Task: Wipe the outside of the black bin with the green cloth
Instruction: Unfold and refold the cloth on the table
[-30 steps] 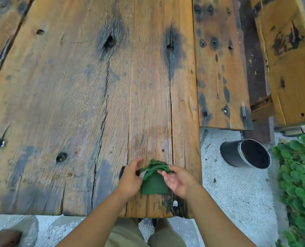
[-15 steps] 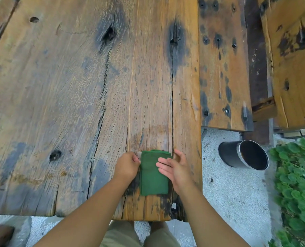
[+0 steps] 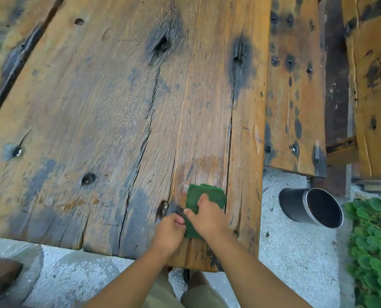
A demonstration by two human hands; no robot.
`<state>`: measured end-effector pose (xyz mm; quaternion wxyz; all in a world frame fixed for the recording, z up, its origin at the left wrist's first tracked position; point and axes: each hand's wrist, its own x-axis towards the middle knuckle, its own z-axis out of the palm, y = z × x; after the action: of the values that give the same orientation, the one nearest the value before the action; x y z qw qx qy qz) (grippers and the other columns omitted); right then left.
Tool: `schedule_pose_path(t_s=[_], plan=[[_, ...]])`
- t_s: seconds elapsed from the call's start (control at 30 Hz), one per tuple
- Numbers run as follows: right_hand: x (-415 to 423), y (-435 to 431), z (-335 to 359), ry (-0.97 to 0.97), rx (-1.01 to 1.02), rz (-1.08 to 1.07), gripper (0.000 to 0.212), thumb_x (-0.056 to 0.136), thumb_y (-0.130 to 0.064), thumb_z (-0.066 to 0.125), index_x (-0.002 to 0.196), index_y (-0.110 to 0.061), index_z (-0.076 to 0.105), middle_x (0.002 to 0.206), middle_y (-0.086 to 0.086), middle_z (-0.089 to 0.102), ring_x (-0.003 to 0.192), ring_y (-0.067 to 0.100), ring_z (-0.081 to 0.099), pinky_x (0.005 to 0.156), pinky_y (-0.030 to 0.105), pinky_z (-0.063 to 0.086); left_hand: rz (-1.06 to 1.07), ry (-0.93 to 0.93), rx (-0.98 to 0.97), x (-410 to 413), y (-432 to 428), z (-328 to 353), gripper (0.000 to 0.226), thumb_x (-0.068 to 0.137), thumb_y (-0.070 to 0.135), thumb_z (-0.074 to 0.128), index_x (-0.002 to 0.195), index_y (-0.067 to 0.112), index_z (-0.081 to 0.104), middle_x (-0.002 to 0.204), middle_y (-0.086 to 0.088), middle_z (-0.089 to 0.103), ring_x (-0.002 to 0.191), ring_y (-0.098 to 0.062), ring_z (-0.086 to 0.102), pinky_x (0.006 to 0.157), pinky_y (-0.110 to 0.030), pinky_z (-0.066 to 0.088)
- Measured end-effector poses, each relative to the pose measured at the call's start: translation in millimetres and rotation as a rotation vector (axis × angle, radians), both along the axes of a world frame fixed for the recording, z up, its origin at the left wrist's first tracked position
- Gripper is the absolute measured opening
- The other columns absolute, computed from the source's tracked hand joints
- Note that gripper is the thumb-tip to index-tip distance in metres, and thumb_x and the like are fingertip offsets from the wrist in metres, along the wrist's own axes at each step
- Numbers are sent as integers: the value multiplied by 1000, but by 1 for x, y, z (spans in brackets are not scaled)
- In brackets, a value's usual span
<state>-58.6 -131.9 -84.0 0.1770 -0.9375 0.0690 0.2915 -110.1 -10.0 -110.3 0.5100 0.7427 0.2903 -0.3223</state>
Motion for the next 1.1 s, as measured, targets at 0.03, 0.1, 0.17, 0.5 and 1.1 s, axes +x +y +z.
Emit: schedule_pose_path(t_s=[0.03, 0.1, 0.17, 0.5, 1.1], plan=[[-2, 4, -3, 6, -43, 19, 45, 90, -55, 58, 113, -18, 44, 98, 3, 64, 85, 27, 67, 58, 33, 41, -25, -14, 23, -7, -3, -1, 20, 88, -1, 51, 82, 17, 57, 74, -5, 60, 66, -20, 56, 66, -39, 51], [-3, 9, -7, -4, -100, 32, 55, 89, -57, 60, 119, -17, 38, 105, 5, 61, 91, 30, 68, 60, 34, 41, -70, -53, 99, -16, -11, -1, 21, 84, 1, 58, 82, 22, 55, 73, 1, 56, 65, -15, 53, 70, -40, 51], [-2, 13, -11, -25, -113, 20, 52, 90, -51, 62, 117, -15, 37, 106, 6, 61, 92, 31, 68, 61, 34, 41, -122, -107, 176, -19, -17, 3, 21, 82, 7, 64, 87, 25, 53, 79, 4, 52, 69, -12, 52, 68, -36, 49], [1, -21, -16, -2, 367, -347, 17, 88, -5, 54, 77, -14, 45, 68, 5, 47, 61, 21, 47, 58, 45, 47, -403, -314, 402, -12, -31, 22, 12, 93, 17, 56, 102, 18, 49, 103, 1, 42, 86, -18, 52, 72, -36, 48], [-10, -133, -8, 36, 554, -797, 24, 83, 9, 52, 70, -10, 50, 70, 11, 54, 67, 21, 48, 64, 34, 39, -1006, -721, 422, -19, -130, 55, 46, 42, 2, 77, 81, 18, 60, 84, 0, 56, 76, -20, 55, 64, -29, 49]])
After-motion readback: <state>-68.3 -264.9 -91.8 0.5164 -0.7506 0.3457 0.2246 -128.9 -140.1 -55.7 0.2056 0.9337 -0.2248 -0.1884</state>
